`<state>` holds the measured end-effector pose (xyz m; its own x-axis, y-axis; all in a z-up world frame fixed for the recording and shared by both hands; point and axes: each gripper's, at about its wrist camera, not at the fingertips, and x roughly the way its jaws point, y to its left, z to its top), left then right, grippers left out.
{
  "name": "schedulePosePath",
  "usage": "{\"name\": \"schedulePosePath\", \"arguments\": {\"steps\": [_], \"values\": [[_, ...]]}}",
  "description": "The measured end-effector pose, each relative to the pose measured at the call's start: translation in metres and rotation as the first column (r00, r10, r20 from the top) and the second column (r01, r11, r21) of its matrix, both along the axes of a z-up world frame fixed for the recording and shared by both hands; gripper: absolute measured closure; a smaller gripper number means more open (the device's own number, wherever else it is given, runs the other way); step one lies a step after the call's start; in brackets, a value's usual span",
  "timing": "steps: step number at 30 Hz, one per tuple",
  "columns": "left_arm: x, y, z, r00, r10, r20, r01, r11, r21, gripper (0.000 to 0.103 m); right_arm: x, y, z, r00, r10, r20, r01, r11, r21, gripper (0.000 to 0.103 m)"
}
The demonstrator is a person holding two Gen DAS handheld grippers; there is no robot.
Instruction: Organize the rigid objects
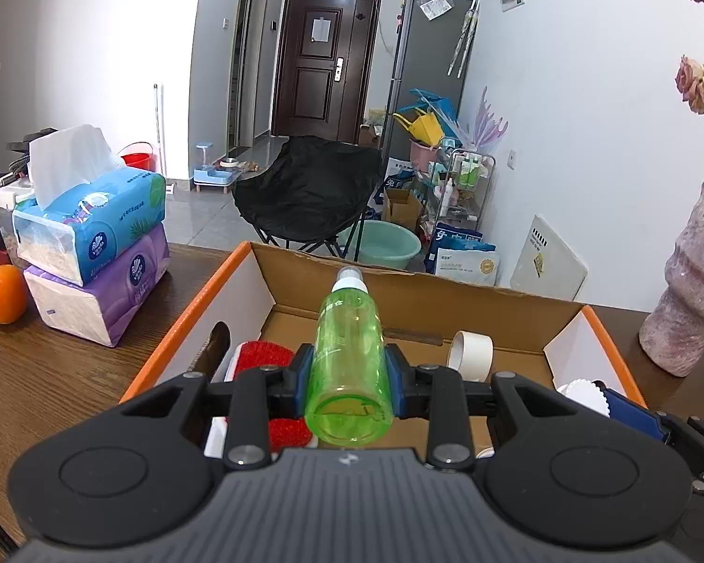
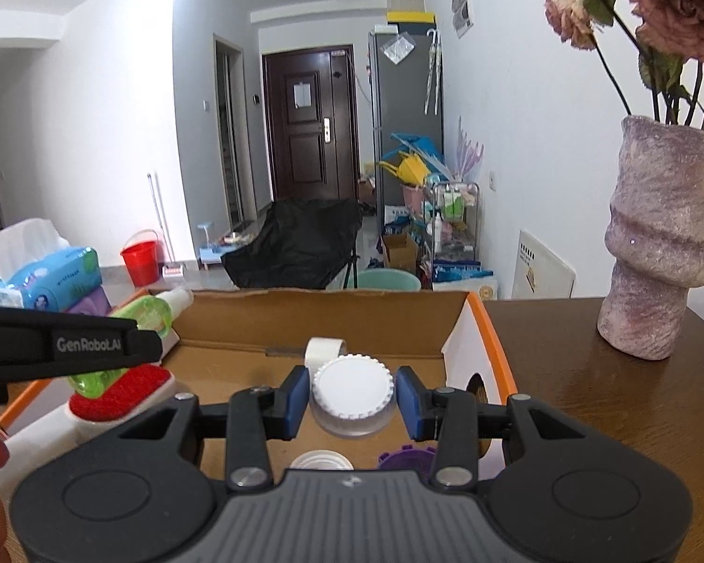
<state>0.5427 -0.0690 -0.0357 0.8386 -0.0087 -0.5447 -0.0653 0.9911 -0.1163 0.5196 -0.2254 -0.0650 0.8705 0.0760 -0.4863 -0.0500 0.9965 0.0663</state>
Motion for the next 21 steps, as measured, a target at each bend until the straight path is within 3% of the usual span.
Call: {"name": "schedulePosePath", "arguments": {"steps": [7, 15, 16, 17, 18, 19, 21], "values": [[0.002, -0.004, -0.004, 1.000, 0.005, -0.004, -0.005, 1.000, 0.023, 0.071, 0.009, -0.002, -0.005, 0.998, -0.018, -0.060, 0.018, 1.000, -0.004, 0.063], [0.000, -0.001, -0.002, 1.000, 0.018, 0.004, -0.018, 1.000, 0.013, 0.068, 0.007, -0.002, -0.005, 0.998, -0.006, -0.067, 0.006, 1.000, -0.008, 0.062], [-0.002, 0.000, -0.001, 1.000, 0.014, 0.014, -0.014, 1.000, 0.008, 0.061, 0.006, -0.003, -0.004, 0.998, -0.010, -0.062, 0.010, 1.000, -0.008, 0.059], [-0.003, 0.001, 0.001, 1.000, 0.010, 0.019, -0.010, 1.000, 0.002, 0.055, 0.006, -0.004, -0.003, 0.998, -0.017, -0.059, 0.017, 1.000, -0.009, 0.048], [-0.005, 0.002, 0.002, 1.000, 0.016, 0.022, -0.016, 1.000, -0.002, 0.036, 0.005, -0.006, -0.002, 0.998, -0.025, -0.051, 0.025, 1.000, -0.009, 0.035], [-0.006, 0.003, 0.003, 0.999, 0.035, 0.024, -0.035, 0.999, -0.001, 0.014, 0.004, -0.007, -0.001, 0.999, -0.033, -0.042, 0.033, 0.999, -0.010, 0.028], [-0.009, 0.003, 0.006, 0.997, 0.063, 0.045, -0.063, 0.998, 0.006, 0.003, 0.002, -0.009, 0.000, 0.999, -0.044, -0.026, 0.044, 0.999, -0.012, 0.015]]}}
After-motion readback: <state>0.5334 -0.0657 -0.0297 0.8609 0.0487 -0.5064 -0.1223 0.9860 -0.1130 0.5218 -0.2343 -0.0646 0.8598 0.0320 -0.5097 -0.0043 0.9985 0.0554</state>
